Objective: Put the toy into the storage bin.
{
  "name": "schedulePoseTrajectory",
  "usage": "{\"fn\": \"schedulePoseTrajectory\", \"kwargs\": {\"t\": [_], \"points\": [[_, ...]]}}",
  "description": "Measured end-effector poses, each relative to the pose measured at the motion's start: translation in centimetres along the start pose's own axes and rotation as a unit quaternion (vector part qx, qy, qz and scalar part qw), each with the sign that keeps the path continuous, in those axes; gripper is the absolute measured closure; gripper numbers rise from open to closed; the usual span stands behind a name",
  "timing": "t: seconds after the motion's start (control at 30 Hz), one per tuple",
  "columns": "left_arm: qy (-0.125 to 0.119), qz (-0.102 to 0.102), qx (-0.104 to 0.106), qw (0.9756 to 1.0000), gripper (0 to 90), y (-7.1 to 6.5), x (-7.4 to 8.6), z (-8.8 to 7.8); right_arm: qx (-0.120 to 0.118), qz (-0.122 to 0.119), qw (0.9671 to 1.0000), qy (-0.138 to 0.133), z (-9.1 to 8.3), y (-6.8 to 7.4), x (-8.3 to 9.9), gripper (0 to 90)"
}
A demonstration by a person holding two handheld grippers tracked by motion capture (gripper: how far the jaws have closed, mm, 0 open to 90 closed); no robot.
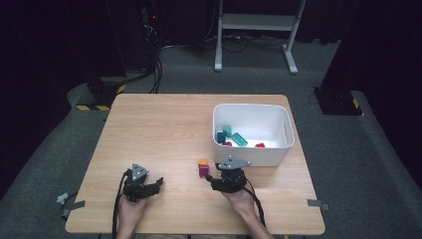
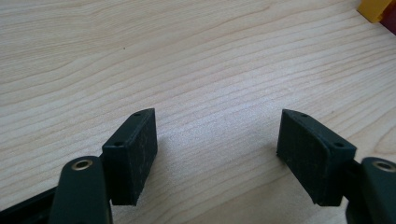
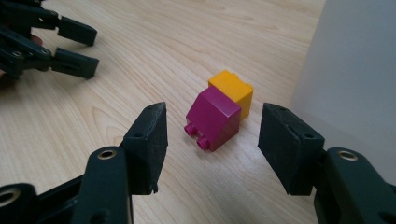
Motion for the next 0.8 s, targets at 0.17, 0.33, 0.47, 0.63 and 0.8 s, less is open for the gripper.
{"fn": "schedulePoseTrajectory", "kwargs": {"t": [0.17,0.33,0.47,0.63,0.8], "points": [[0.000,0.000,0.000,1.0000,28.7,0.0,0.0,0.0,0.002,-0.004,0.9999,0.011,1.2,0.0,0.2,41.9],[0.001,0.000,0.000,1.0000,28.7,0.0,0.0,0.0,0.005,0.012,0.9998,0.016,2.4,-0.4,0.1,40.0],[0.000,0.000,0.000,1.0000,28.7,0.0,0.0,0.0,0.012,0.019,0.9995,0.024,3.3,-0.4,0.0,37.4],[0.001,0.000,0.000,1.0000,28.7,0.0,0.0,0.0,0.016,0.032,0.9991,0.023,4.1,-0.3,-0.4,34.9],[0.000,0.000,0.000,1.0000,28.7,0.0,0.0,0.0,0.023,0.040,0.9984,0.031,4.7,-0.2,-0.5,33.8]]}}
Point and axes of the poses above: each handheld gripper's, and its own axes: z roughly forward along the jaws, x roughly out of its underside, y roughly to its left, the point moved 8 cm from there along z, roughly forward along the jaws, and after that the axes turned 15 degrees about y, right-handed, at the moved point
